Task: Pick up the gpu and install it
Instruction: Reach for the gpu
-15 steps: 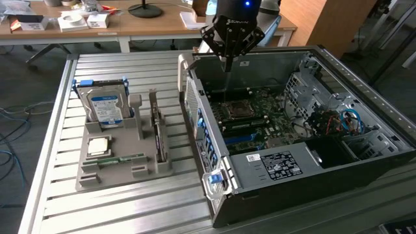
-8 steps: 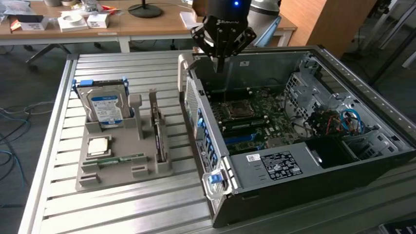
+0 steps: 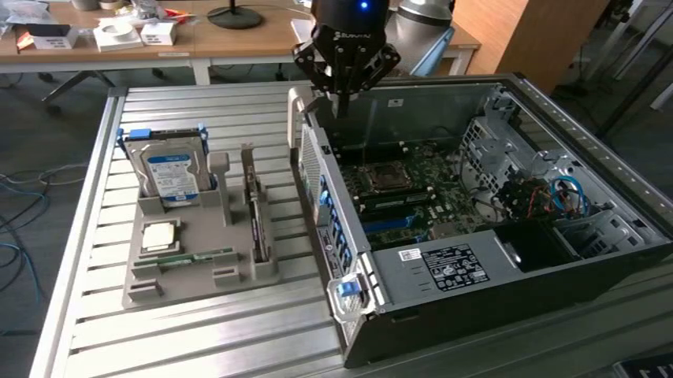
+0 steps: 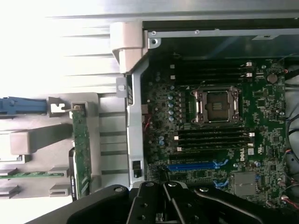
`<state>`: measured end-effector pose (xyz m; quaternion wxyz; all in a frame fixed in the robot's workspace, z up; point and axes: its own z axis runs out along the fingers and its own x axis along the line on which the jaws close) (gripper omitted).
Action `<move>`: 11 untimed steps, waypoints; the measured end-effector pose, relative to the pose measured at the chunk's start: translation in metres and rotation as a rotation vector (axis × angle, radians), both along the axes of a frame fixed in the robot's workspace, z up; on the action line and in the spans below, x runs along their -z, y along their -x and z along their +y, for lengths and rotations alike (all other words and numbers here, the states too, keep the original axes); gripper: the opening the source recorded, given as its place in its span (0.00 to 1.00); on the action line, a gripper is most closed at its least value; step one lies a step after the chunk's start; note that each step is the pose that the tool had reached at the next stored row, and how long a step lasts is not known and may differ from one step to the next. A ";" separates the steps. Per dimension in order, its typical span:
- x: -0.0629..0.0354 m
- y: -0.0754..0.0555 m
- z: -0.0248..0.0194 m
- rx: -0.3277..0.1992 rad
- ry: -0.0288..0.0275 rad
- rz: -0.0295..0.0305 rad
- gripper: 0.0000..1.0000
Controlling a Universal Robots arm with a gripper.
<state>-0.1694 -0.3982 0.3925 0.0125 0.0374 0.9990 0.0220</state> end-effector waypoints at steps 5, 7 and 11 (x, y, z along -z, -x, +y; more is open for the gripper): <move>0.0002 0.012 0.0005 0.000 0.0002 0.0000 0.11; 0.0003 0.017 0.0007 0.000 0.0003 -0.0001 0.11; 0.0005 0.026 0.0012 0.000 0.0005 0.0000 0.11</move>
